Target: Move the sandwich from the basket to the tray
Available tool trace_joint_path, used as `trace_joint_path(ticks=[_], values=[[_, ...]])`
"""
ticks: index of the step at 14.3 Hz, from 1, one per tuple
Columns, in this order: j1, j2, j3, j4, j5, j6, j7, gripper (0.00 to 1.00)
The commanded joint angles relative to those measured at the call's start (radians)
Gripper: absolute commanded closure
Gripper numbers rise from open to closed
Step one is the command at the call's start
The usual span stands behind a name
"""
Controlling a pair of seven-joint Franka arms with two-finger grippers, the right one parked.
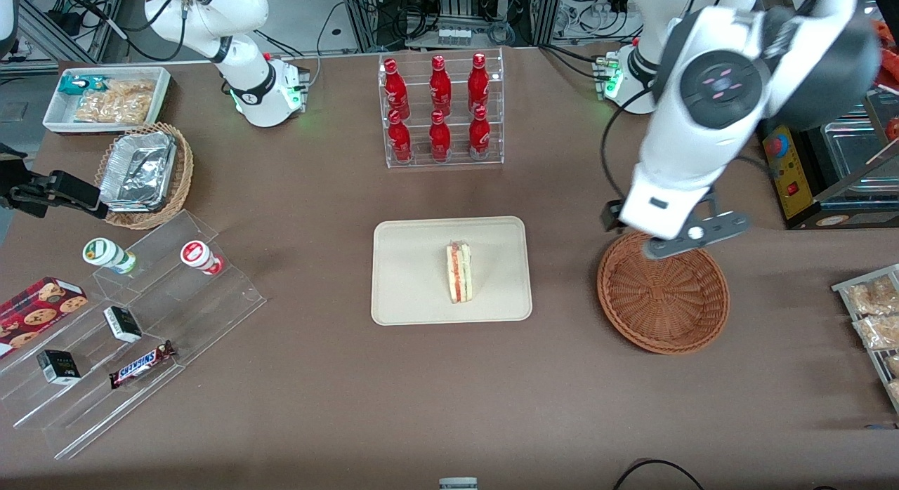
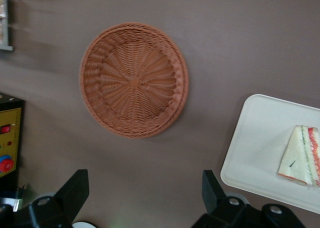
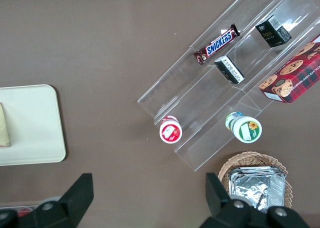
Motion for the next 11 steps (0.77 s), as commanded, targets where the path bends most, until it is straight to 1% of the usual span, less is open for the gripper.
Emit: trace_joint_path(ticks=[1, 3, 4, 8, 10, 11], values=[[0.090, -0.100, -0.008, -0.110, -0.024, 0.005, 0.121, 0.00], [0.162, -0.131, -0.008, -0.118, -0.040, -0.023, 0.250, 0.00], [0.197, -0.148, -0.008, -0.111, -0.044, -0.065, 0.292, 0.00], [0.296, -0.216, -0.006, -0.113, -0.044, -0.166, 0.474, 0.00], [0.296, -0.203, -0.008, -0.098, -0.049, -0.166, 0.469, 0.00], [0.297, -0.197, -0.008, -0.085, -0.073, -0.171, 0.461, 0.00]])
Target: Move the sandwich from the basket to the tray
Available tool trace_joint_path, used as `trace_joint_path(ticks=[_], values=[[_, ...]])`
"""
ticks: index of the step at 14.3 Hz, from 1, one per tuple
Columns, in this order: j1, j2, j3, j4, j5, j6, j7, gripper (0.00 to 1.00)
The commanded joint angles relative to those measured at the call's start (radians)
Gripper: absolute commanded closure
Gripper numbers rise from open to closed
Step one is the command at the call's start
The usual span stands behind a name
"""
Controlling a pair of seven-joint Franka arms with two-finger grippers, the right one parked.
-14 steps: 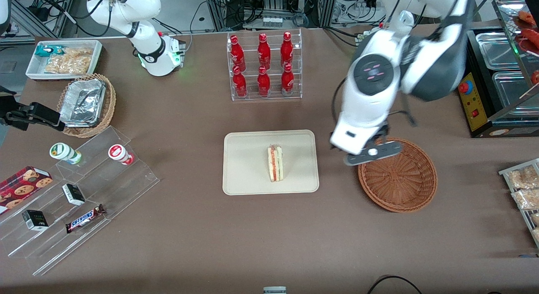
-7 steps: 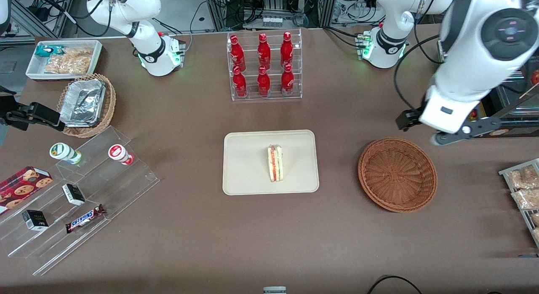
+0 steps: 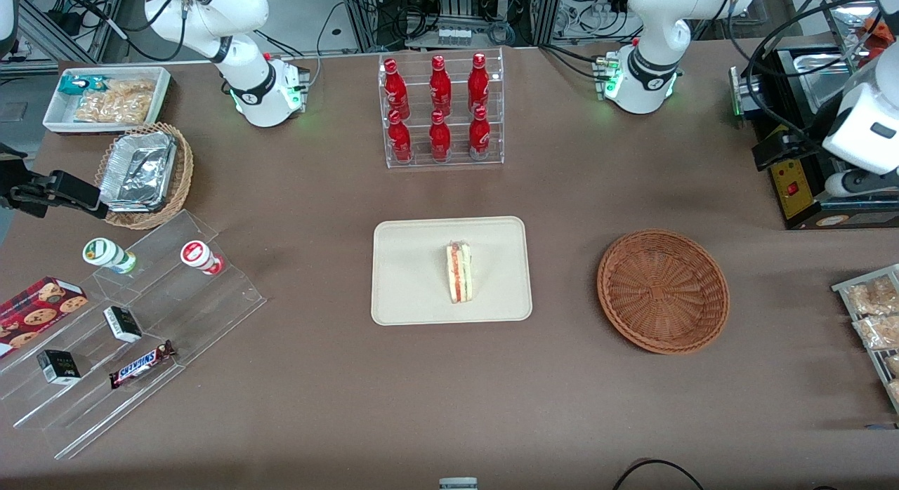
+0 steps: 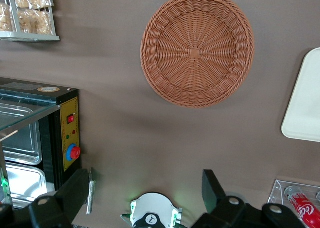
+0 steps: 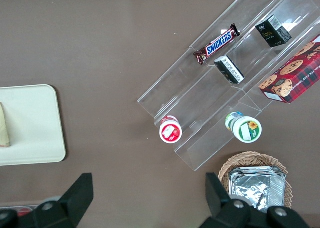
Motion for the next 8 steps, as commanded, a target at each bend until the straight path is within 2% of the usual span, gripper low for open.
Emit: trace_joint_path(ticks=[1, 8], values=[[0.007, 0.001, -0.008, 0.005, -0.066, -0.017, 0.010, 0.00], [0.004, 0.024, -0.008, 0.031, -0.051, -0.018, 0.012, 0.00]])
